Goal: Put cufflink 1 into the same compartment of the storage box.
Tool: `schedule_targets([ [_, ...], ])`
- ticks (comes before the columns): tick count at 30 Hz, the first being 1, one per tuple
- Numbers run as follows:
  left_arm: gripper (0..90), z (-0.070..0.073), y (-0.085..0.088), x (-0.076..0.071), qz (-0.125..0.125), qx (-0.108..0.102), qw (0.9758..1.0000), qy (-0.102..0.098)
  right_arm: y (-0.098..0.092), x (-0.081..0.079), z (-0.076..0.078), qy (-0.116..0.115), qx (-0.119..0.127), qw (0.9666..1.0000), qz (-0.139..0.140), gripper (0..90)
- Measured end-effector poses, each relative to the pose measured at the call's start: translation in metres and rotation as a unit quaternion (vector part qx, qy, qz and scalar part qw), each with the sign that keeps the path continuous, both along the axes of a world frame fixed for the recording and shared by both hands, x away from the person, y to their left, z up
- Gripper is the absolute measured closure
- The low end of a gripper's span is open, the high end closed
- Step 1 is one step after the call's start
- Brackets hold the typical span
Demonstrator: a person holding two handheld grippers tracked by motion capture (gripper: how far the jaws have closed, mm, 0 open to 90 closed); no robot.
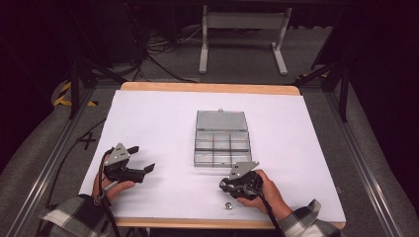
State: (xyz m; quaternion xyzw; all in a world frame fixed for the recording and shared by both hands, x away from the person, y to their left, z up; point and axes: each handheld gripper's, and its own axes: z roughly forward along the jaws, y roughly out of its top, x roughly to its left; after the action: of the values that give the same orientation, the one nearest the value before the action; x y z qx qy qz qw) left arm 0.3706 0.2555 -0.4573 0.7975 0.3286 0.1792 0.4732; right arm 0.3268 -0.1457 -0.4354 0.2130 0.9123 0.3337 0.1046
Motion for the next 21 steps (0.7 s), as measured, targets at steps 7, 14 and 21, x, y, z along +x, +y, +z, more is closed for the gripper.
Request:
schedule_targets([
  [7, 10.6, 0.0001, 0.0000, 0.0000, -0.001, 0.001, 1.0000, 0.001, -0.0017, -0.0016, 0.0026, -0.002, 0.005, 1.0000, 0.003, 73.7],
  [14, 10.6, 0.0001, -0.0001, -0.0001, 0.000, 0.001, 1.0000, 0.000, -0.0026, -0.0027, 0.0056, -0.009, 0.010, 0.9999, 0.006, 73.7],
  [21, 11.3, 0.0001, -0.0004, -0.0002, -0.001, 0.003, 1.0000, 0.000, -0.0051, -0.0034, 0.0099, -0.014, 0.019, 0.9997, 0.003, 73.7],
])
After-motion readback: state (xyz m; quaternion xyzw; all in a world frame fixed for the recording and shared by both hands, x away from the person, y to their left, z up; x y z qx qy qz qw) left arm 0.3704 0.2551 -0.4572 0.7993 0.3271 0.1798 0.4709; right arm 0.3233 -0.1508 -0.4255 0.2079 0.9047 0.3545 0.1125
